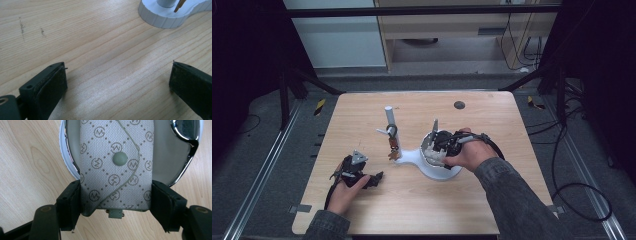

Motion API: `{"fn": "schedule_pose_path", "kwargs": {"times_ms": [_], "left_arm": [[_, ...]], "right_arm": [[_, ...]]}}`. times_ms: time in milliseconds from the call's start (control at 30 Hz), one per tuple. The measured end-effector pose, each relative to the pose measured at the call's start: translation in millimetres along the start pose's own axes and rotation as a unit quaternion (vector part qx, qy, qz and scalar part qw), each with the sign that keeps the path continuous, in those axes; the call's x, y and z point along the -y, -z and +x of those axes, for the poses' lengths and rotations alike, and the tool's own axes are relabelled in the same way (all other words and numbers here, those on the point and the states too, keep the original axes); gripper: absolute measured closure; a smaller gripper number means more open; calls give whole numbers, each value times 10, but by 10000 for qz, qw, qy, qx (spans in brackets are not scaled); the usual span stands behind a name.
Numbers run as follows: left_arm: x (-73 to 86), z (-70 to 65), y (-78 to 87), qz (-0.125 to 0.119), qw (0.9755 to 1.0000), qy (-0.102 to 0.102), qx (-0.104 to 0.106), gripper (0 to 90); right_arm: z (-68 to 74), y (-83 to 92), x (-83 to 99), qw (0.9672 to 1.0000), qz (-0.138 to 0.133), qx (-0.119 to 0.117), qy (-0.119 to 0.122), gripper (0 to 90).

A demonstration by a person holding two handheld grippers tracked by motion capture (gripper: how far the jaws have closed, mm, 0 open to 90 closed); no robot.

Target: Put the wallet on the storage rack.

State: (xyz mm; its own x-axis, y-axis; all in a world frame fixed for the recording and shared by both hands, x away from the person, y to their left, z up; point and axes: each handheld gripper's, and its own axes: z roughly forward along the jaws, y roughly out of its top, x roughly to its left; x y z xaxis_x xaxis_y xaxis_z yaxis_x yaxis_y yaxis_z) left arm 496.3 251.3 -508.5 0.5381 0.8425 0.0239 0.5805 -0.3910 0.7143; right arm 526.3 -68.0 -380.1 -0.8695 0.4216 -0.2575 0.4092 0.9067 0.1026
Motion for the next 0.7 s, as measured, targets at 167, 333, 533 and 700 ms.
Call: {"fn": "schedule_pose_path", "kwargs": {"times_ms": [167, 333, 533, 700], "left_arm": [[0, 0, 0, 1, 10000, 1, 0, 8], [0, 0, 0, 0, 10000, 1, 1, 8], [0, 0, 0, 2, 10000, -1, -1, 7], [0, 0, -1, 2, 10000, -2, -1, 7]], "right_arm": [[-5, -24, -16, 10000, 76, -22, -1, 304], [-10, -39, -26, 10000, 68, -34, 22, 305], [-9, -60, -28, 9999, 23, -96, -114, 216], [-10, -41, -28, 9999, -28, -94, -121, 182]]}}
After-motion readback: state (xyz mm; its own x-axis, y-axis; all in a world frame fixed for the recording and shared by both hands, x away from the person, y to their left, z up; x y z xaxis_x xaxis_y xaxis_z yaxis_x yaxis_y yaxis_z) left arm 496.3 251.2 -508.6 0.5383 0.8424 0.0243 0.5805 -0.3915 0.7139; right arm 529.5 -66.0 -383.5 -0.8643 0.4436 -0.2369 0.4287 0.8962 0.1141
